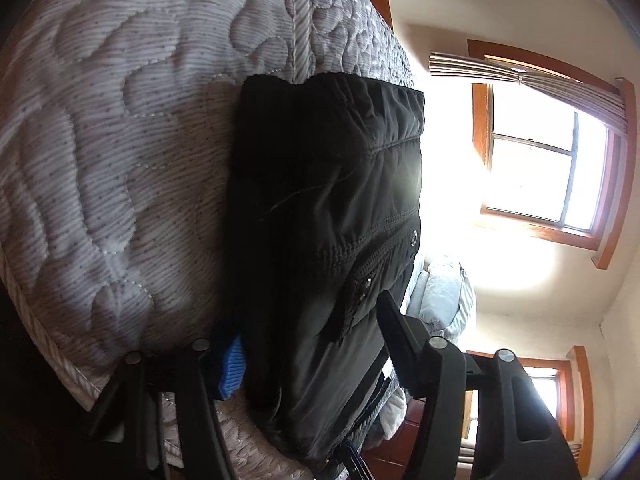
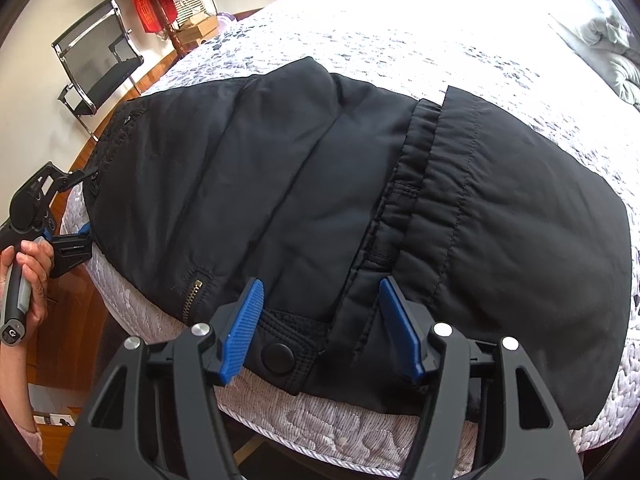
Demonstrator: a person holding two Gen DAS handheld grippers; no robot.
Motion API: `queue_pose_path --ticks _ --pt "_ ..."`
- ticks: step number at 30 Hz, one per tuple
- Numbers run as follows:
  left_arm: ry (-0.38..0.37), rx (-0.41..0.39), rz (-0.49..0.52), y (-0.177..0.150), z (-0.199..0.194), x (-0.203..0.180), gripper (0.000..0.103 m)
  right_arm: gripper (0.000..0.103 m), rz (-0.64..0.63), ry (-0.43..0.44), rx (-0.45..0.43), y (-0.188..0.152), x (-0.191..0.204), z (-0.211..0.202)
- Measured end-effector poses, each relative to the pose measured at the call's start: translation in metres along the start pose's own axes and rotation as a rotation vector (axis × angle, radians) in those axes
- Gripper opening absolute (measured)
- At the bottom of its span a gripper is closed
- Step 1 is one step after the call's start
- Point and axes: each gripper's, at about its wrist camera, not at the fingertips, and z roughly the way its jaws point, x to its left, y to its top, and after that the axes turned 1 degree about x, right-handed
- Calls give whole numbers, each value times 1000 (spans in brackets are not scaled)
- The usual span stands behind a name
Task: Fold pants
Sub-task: 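Grasp the waistband end with the left gripper and lift it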
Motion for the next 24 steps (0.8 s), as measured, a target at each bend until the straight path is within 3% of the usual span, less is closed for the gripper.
queue_pose_path --ticks 5,11,15,20,24 --pt "42 -26 11 -7 6 -2 35 61 6 10 0 0 -2 0" --pt "25 -47 -8 -14 4 -9 18 61 -1 6 -1 0 -2 0" --pt "35 -72 73 -25 -2 -32 14 61 11 16 -5 -2 -4 1" --pt "-28 -98 219 -44 -9 -69 13 61 28 31 -15 -4 -10 -2" --pt "-25 -109 330 -58 -5 -103 13 61 53 56 -28 -5 -16 -7"
